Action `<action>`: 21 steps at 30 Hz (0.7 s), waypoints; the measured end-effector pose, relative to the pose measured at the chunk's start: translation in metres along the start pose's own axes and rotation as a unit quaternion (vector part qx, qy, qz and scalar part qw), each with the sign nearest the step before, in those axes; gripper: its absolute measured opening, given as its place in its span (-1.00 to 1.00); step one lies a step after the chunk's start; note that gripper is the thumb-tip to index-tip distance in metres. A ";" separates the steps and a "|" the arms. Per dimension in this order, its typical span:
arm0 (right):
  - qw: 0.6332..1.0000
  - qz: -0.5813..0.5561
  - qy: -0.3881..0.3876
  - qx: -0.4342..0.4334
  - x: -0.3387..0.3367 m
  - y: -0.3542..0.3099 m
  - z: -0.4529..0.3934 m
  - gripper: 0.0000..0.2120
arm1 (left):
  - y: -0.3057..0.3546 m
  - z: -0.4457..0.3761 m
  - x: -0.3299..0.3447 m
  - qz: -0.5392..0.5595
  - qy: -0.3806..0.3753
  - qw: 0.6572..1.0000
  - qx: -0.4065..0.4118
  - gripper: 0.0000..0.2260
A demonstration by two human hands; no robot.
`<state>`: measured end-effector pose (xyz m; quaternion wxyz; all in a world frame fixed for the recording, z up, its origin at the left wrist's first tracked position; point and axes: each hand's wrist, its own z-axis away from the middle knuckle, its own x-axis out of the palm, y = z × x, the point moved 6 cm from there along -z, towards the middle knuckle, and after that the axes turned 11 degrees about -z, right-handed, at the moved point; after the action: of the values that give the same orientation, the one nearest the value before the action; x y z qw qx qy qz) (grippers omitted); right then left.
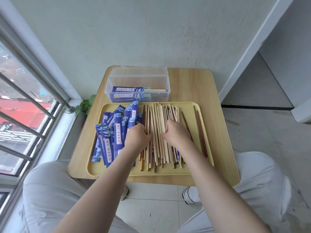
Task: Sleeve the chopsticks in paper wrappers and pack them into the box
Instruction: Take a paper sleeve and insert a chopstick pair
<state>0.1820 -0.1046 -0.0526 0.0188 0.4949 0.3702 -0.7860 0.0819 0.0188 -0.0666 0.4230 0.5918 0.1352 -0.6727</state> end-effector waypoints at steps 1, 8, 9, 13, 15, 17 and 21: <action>1.000 -0.002 0.004 0.005 -0.002 0.003 0.000 -0.84 | 0.001 0.000 0.001 0.022 -0.005 1.000 0.001 -0.90; 0.998 0.010 0.017 0.058 -0.005 0.010 -0.004 -0.81 | -0.010 0.008 -0.025 0.008 0.092 0.995 -0.035 -0.86; 0.997 0.020 0.019 0.071 -0.004 0.008 -0.004 -0.79 | -0.017 0.009 -0.033 -0.024 0.117 0.991 -0.061 -0.86; 0.992 0.055 0.025 0.108 0.002 0.000 -0.004 -0.76 | -0.032 0.003 -0.035 -0.100 0.067 0.988 -0.100 -0.72; 0.992 0.052 0.028 0.112 0.005 -0.003 -0.004 -0.73 | -0.035 -0.002 -0.032 -0.086 0.056 0.990 -0.100 -0.75; 0.992 0.035 0.029 0.117 0.006 -0.003 -0.003 -0.73 | -0.036 -0.004 -0.031 -0.054 0.063 0.991 -0.101 -0.83; 0.994 -0.027 0.031 0.102 -0.001 0.002 -0.003 -0.67 | -0.040 -0.008 -0.031 -0.008 0.083 0.991 -0.100 -0.87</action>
<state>0.1856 -0.1043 -0.0533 -0.0648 0.5080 0.3021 -0.8040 0.0558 0.0611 -0.0532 0.4623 0.5992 0.2411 -0.6075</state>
